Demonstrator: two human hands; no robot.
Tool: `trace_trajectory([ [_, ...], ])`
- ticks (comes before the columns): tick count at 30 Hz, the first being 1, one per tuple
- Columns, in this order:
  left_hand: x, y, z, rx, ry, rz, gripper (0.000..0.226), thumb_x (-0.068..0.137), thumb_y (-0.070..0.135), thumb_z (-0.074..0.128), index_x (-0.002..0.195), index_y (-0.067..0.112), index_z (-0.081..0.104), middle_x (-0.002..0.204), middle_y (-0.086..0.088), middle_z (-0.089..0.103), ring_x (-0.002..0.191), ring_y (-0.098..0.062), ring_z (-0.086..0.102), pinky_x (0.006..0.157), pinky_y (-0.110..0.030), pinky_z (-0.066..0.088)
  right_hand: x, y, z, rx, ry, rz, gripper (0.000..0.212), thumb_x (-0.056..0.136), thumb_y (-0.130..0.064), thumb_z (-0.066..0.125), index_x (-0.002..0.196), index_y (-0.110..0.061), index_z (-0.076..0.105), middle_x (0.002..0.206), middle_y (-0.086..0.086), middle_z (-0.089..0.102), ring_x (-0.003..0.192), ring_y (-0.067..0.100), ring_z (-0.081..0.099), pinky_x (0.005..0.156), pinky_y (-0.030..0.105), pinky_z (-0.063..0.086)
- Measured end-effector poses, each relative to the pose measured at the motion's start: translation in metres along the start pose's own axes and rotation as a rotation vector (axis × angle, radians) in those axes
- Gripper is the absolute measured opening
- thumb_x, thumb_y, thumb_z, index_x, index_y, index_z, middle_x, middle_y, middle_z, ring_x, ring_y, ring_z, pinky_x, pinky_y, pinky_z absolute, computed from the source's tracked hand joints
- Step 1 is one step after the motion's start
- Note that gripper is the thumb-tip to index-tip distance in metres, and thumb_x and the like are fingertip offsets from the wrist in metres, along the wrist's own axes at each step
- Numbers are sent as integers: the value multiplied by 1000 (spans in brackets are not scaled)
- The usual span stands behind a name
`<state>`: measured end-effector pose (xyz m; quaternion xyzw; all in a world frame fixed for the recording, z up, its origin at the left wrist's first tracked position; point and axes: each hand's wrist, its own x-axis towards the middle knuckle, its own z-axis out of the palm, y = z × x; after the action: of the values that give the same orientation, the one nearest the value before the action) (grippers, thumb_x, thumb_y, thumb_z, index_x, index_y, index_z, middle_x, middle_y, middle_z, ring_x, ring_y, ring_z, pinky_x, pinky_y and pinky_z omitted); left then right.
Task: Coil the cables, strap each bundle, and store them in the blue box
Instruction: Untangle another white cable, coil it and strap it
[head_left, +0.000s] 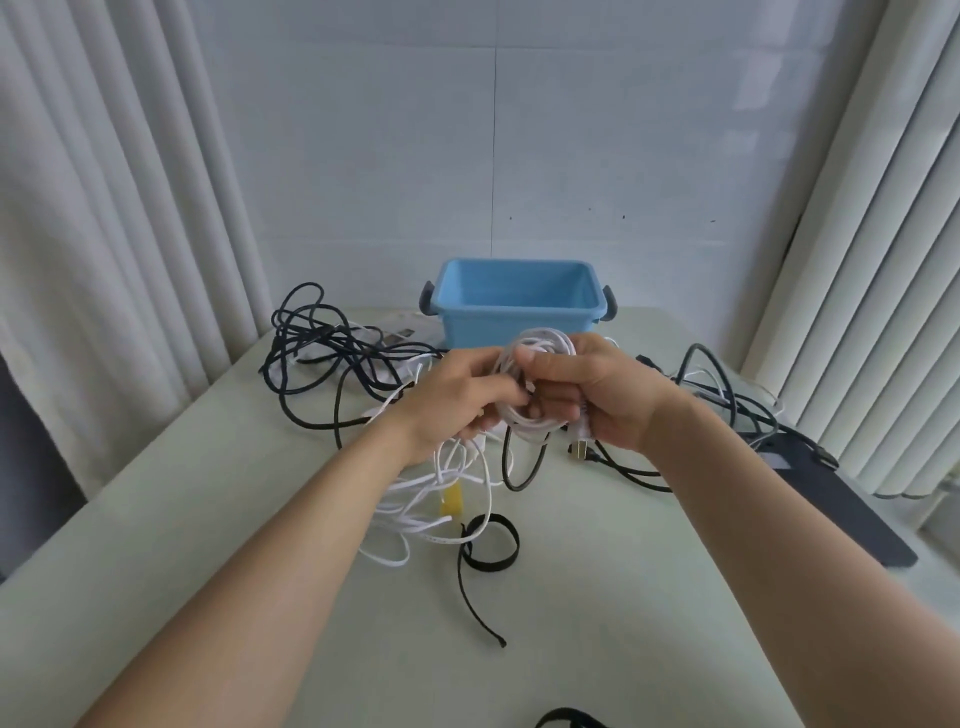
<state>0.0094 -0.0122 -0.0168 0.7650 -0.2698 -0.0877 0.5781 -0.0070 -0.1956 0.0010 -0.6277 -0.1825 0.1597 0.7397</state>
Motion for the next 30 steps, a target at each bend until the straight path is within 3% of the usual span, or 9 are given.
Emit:
trace_trajectory([
  [5, -1, -1, -5, 86, -48, -24, 35, 92, 44, 66, 110, 14, 63, 76, -1, 66, 56, -16, 54, 52, -25, 43, 5, -4, -13, 328, 109, -43, 29, 89, -33, 56, 71, -14, 43, 41, -10, 25, 33, 5, 26, 55, 20, 47],
  [7, 0, -6, -5, 165, -58, -52, 23, 95, 30, 68, 112, 16, 64, 86, -1, 70, 68, -18, 64, 67, -31, 54, 8, -7, -25, 557, 184, -82, 29, 87, -34, 58, 72, -17, 41, 40, -11, 26, 32, 3, 27, 62, 12, 44],
  [9, 2, -11, -6, 295, -84, -71, 18, 94, 17, 69, 111, 20, 65, 99, -2, 74, 86, -20, 71, 85, -35, 56, 10, -7, -36, 749, 231, -119, 30, 88, -33, 60, 71, -19, 40, 41, -11, 28, 33, 3, 28, 74, 6, 26],
  [11, 1, -11, -8, 399, -118, -99, 22, 92, 17, 71, 112, 26, 67, 104, 5, 74, 93, -12, 70, 85, -29, 56, 10, -8, -47, 865, 283, -158, 31, 87, -31, 62, 69, -20, 39, 43, -10, 29, 35, 4, 28, 79, 7, 17],
  [14, -2, -8, -14, 534, -159, -135, 16, 90, 27, 74, 104, 33, 74, 96, 15, 75, 89, 0, 69, 83, -24, 53, 8, -15, -64, 874, 404, -253, 40, 96, -34, 56, 63, -20, 37, 44, -10, 27, 36, 5, 29, 75, 6, 27],
  [20, -4, -9, -22, 528, -121, -156, 6, 89, 34, 75, 93, 35, 79, 86, 11, 76, 82, -9, 72, 81, -33, 58, -4, -28, -95, 1016, 617, -401, 39, 102, -29, 52, 67, -14, 43, 51, -2, 43, 40, 7, 43, 54, 10, 37],
  [23, -3, -9, -22, 521, -71, -117, 11, 89, 27, 74, 89, 37, 79, 89, 13, 75, 86, -10, 71, 86, -40, 60, -6, -30, -101, 746, 880, -347, 38, 101, -30, 55, 68, -13, 45, 54, 1, 49, 38, 7, 46, 35, 16, 36],
  [26, -1, -8, -19, 499, 3, -44, 10, 89, 26, 75, 85, 35, 77, 90, 14, 74, 88, -8, 71, 87, -41, 59, -2, -26, -84, 93, 1188, -423, 29, 98, -14, 54, 69, -13, 53, 62, 1, 59, 48, 6, 55, 46, 21, 43],
  [30, -1, -4, -15, 480, 13, 33, 22, 94, 14, 68, 84, 32, 73, 86, 13, 73, 83, -6, 69, 80, -32, 58, 6, -13, -56, -617, 909, -436, 18, 101, -8, 49, 87, -2, 59, 76, 13, 63, 62, 15, 61, 60, 36, 56],
])
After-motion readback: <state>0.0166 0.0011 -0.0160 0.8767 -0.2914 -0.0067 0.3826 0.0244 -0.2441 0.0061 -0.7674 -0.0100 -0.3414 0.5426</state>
